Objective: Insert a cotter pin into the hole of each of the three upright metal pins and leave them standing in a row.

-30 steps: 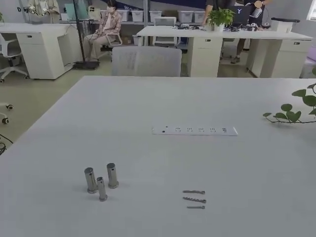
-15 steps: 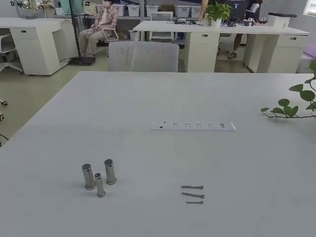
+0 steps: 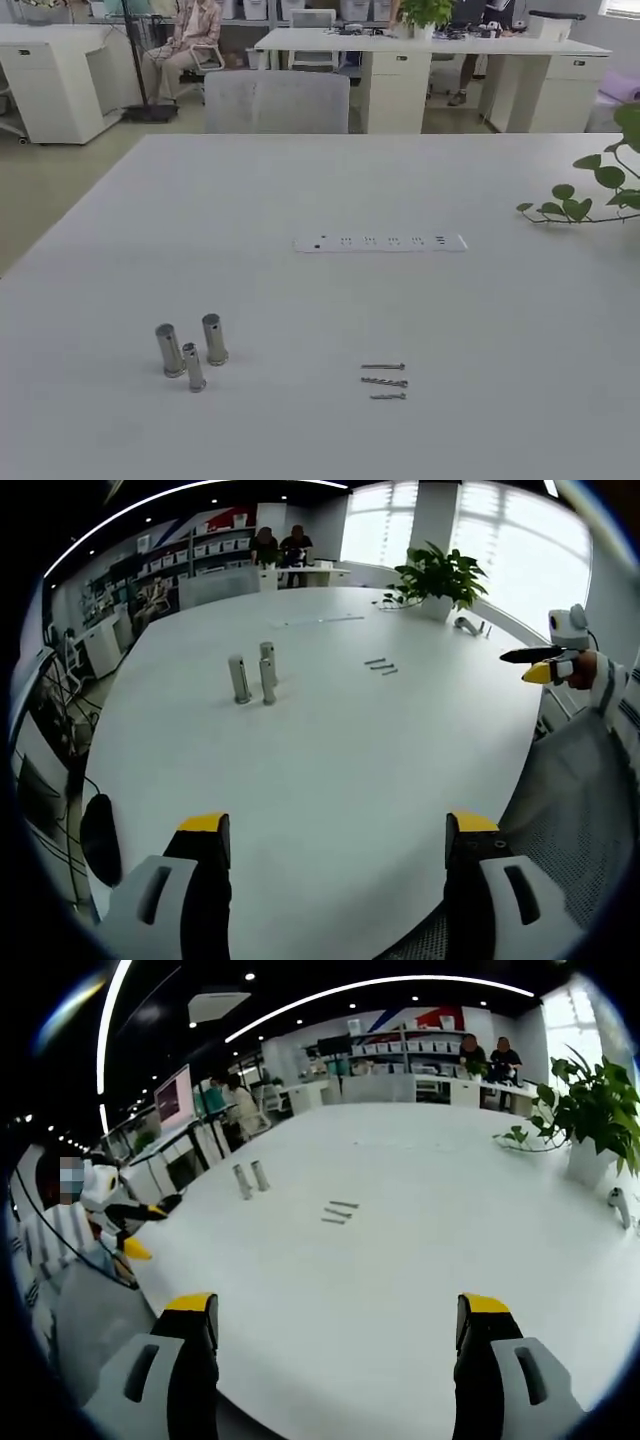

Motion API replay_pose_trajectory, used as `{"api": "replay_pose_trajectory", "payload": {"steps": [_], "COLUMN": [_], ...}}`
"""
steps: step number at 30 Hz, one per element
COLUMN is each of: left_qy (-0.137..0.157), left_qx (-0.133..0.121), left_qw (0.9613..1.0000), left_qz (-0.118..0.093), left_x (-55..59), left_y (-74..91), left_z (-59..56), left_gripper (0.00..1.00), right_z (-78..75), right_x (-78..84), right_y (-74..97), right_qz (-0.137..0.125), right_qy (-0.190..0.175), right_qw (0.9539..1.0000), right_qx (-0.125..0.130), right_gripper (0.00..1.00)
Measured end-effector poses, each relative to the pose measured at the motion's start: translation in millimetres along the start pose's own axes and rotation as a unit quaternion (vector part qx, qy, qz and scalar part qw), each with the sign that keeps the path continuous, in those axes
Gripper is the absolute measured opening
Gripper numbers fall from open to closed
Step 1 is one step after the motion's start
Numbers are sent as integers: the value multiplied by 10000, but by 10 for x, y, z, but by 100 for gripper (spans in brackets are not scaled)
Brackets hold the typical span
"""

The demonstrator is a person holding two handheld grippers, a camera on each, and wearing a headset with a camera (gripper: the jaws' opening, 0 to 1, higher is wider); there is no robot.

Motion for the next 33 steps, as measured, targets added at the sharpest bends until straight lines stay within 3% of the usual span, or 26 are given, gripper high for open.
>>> {"api": "replay_pose_trajectory", "payload": {"steps": [4,6,9,19,25,31,33], "left_qy": [-13,-124,-101,34,-11,-28,30], "left_qx": [30,78,82,284,247,218,198], "left_qw": [10000,9996,9994,9988,9979,9977,9967], "left_qz": [-12,-226,-306,-406,-591,-636,-782], "left_x": [-56,-100,-147,-292,-439,-544,-589], "left_y": [-62,-92,-136,-320,-448,-532,-543], "left_z": [42,51,78,75,120,193,219], "left_gripper": [87,83,83,80,73,66,65], "right_z": [20,27,36,76,94,124,133], "right_x": [-1,4,4,-27,0,9,10], "right_y": [-7,-10,-15,-4,1,15,19], "right_qz": [-3,21,33,64,108,122,125], "right_qy": [-20,-21,-21,24,5,-38,-59], "right_qw": [10000,10000,10000,10000,9999,9999,9999], "right_qx": [-13,-19,-31,-24,-16,1,24], "right_gripper": [100,100,100,100,100,100,100]}}
Point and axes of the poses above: the centre of the closed fingertips' face, and the gripper's own axes: y roughly backward along the fingers, z roughly to its left, x roughly out of its underside, the point moved 10 cm from there along y, roughly backward along the fingers, and after that the axes turned 9 degrees about y, right-handed, at the moved point
